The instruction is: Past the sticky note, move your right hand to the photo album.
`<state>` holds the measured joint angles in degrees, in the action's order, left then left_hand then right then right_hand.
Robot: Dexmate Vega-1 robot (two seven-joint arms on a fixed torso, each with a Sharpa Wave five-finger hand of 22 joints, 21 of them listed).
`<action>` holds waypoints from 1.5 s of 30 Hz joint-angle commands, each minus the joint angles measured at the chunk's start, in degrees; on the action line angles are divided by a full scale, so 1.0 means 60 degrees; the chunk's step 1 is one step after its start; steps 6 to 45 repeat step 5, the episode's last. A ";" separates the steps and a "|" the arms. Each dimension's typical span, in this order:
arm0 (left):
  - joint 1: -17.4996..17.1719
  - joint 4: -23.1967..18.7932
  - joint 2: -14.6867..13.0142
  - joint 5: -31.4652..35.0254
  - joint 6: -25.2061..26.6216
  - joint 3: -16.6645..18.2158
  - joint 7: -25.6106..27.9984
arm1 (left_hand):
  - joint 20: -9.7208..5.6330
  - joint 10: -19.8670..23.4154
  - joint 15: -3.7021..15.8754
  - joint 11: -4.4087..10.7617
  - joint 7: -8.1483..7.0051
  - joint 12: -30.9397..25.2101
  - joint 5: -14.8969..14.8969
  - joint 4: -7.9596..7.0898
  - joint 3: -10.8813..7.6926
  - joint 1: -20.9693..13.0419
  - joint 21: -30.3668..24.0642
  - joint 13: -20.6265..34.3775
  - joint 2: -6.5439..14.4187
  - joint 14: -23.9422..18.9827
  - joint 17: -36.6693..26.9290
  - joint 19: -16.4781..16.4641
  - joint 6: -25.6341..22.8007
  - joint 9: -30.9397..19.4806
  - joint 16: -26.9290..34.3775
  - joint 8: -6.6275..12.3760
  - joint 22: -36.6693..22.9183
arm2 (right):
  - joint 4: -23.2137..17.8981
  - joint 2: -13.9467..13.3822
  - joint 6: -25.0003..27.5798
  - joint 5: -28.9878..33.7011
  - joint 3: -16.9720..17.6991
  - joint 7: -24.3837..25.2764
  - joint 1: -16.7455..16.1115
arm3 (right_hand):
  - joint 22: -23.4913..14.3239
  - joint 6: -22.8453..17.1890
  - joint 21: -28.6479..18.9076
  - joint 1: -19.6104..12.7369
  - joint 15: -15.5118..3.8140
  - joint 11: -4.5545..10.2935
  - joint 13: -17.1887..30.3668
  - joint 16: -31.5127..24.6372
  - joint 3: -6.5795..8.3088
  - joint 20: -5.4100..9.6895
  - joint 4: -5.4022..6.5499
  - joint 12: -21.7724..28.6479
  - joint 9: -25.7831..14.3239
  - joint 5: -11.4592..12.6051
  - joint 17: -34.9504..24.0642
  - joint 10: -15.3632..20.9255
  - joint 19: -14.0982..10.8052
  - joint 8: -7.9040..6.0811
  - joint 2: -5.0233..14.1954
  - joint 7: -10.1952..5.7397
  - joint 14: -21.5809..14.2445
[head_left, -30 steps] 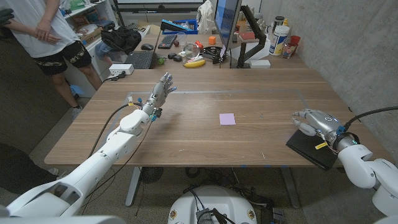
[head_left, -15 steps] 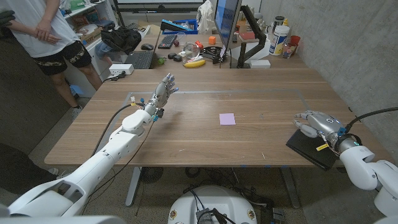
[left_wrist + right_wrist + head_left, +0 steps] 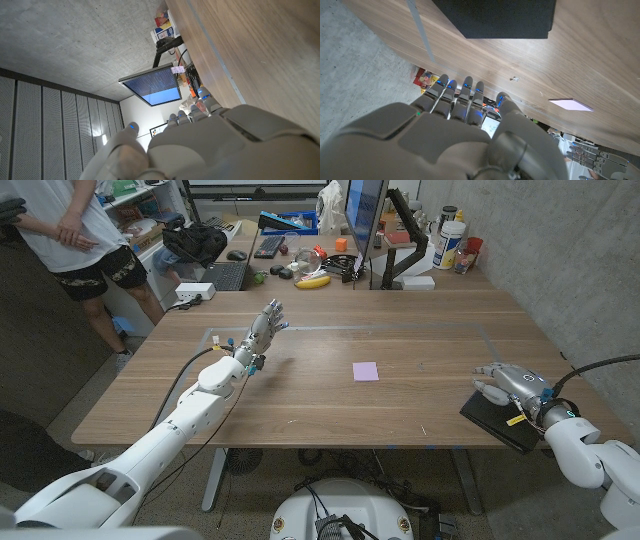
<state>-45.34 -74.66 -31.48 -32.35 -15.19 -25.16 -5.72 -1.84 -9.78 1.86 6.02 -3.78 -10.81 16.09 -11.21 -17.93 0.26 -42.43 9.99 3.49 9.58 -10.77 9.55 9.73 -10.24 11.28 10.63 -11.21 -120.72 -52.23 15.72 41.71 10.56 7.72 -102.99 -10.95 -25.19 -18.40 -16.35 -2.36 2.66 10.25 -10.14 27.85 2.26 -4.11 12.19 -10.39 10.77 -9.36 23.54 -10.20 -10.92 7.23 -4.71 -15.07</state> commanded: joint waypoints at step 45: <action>0.0172 0.0319 0.0150 0.0041 -0.0022 -0.0088 -0.0058 | -0.0693 -0.1281 0.0482 0.0029 -0.0010 -0.0056 0.0055 0.0010 0.0017 -0.0037 -0.0067 0.0043 0.1137 0.1717 -0.0017 0.2215 0.1507 -0.0026 0.0017 0.0017 -0.0011 | 0.0216 -0.0334 0.0276 -0.0091 -0.0370 0.0054 0.0205 | -0.0005 -0.0091 0.0044 -0.0081 -0.0378 -0.0039 0.0026 0.0017 0.0034 0.0443 -0.0149 0.0006 -0.0030 -0.0017 0.0003 0.0065 -0.0103 0.0015 -0.0086 0.0012 -0.0045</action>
